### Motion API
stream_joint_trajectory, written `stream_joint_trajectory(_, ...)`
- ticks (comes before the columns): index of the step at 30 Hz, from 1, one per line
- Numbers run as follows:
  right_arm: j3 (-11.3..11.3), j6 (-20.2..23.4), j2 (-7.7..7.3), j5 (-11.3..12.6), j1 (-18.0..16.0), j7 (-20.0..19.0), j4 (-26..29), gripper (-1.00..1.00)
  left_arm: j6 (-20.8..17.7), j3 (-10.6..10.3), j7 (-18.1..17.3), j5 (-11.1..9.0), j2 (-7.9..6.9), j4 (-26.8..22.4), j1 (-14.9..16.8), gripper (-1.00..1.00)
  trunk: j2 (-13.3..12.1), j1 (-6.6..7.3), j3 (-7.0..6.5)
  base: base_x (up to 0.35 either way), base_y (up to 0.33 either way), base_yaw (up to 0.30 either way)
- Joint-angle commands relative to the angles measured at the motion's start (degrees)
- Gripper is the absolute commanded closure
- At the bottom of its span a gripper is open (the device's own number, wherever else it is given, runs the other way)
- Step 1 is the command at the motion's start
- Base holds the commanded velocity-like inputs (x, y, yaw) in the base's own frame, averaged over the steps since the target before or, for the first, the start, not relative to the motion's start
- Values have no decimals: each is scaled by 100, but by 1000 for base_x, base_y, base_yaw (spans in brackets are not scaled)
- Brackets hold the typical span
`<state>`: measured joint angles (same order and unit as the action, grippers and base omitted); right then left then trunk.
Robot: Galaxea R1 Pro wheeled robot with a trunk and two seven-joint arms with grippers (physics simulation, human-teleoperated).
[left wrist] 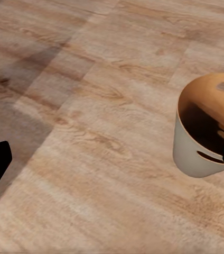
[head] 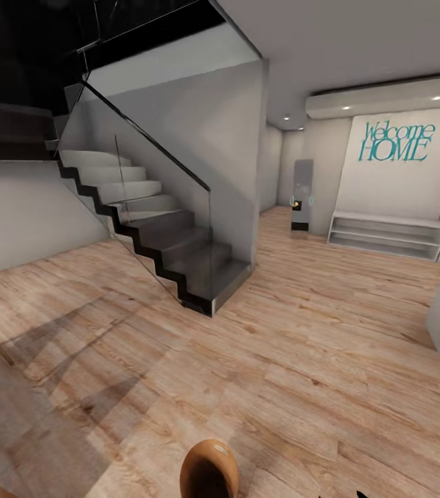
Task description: Put the three can of soda from the living room inside the tash can in the kitchen.
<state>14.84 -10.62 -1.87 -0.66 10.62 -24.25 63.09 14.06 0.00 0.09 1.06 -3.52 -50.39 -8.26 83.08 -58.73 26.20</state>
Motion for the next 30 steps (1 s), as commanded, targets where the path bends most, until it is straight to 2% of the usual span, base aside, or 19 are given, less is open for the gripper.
stream_joint_trajectory(1, 2, 0, 0, -30, 0, 0, -4, -100, 0, 0, 0, 0, 0, 1, 0, -100, 0, 0, 0, 0, 0, 27)
stream_joint_trajectory(12, -6, -2, 20, -169, 1, 19, -16, -100, 0, 0, 0, 0, 0, -1, 0, -100, 0, 0, 13, 0, 0, 29)
stream_joint_trajectory(27, -15, -8, 27, -179, 1, 146, -17, -100, 0, 0, 0, 0, 0, 2, 0, -100, 0, 0, 92, 0, 0, 175)
stream_joint_trajectory(30, -16, -10, 27, -239, 1, 148, -17, -100, 0, 0, 0, 0, 0, 2, 0, -100, 0, 0, 111, 0, 0, 170)
